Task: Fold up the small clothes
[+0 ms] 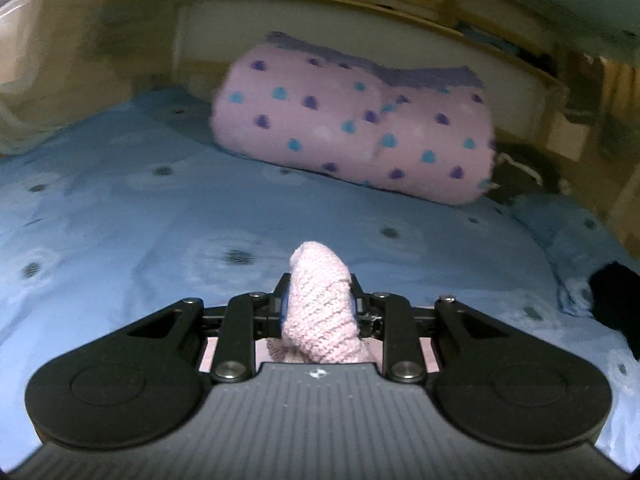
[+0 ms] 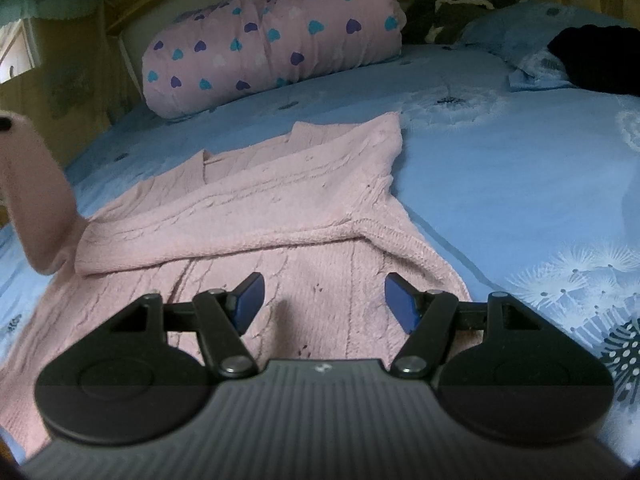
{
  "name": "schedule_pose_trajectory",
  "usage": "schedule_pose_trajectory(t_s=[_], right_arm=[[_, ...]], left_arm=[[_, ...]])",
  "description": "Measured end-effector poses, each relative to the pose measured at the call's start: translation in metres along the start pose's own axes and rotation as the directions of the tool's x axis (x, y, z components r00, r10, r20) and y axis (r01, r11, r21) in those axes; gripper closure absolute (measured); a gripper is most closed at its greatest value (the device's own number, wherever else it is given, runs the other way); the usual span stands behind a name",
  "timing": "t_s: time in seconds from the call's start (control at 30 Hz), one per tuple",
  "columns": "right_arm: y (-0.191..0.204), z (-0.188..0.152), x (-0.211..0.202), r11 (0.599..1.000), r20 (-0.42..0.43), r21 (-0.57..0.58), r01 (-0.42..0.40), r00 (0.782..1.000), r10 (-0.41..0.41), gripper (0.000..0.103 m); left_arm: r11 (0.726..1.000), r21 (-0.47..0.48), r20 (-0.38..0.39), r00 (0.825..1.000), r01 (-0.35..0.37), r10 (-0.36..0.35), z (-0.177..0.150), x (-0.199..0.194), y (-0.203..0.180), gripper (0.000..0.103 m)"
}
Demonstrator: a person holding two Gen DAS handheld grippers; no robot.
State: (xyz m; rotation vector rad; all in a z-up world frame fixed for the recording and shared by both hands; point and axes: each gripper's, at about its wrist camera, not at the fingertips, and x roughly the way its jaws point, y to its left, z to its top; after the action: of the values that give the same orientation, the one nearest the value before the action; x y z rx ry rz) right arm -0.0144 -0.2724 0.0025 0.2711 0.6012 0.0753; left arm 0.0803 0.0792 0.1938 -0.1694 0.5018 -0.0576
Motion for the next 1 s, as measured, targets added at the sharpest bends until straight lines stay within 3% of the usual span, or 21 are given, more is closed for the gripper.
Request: schedule_pose_trajectory(t_s=[0.13, 0.27, 0.6, 0.73, 0.87, 1.0], right_arm=[[0.002, 0.003, -0.003, 1.0, 0.011, -0.018, 0.002, 1.0, -0.002, 0.035], [0.002, 0.006, -0.006, 1.0, 0.024, -0.015, -0.002, 1.0, 0.002, 0.035], [-0.006, 0.009, 0.0, 0.999, -0.01, 0.036, 0.018, 1.0, -0.018, 0.035], [-0.007, 0.009, 0.001, 0.999, -0.018, 0.043, 0.018, 1.0, -0.017, 0.035], [-0.008, 0.008, 0.003, 0.999, -0.023, 0.047, 0.02, 1.0, -0.019, 0.035], [-0.006, 0.007, 0.004, 0.999, -0.024, 0.036, 0.026, 0.999, -0.025, 0.035]], left_arm=[[0.996, 0.063, -0.04, 0.998, 0.058, -0.056, -0.015, 0.027, -0.04, 0.073], [0.991, 0.102, -0.139, 0.988, 0.088, -0.073, -0.043, 0.062, -0.067, 0.073], [0.981, 0.159, -0.324, 0.945, 0.113, -0.056, -0.108, 0.132, -0.087, 0.071], [0.974, 0.188, -0.33, 0.942, 0.125, -0.057, -0.115, 0.13, -0.089, 0.052], [0.962, 0.243, -0.265, 0.963, 0.125, -0.058, -0.109, 0.105, -0.09, 0.029], [0.957, 0.28, -0.208, 0.978, 0.072, -0.013, -0.107, 0.08, -0.076, 0.025]])
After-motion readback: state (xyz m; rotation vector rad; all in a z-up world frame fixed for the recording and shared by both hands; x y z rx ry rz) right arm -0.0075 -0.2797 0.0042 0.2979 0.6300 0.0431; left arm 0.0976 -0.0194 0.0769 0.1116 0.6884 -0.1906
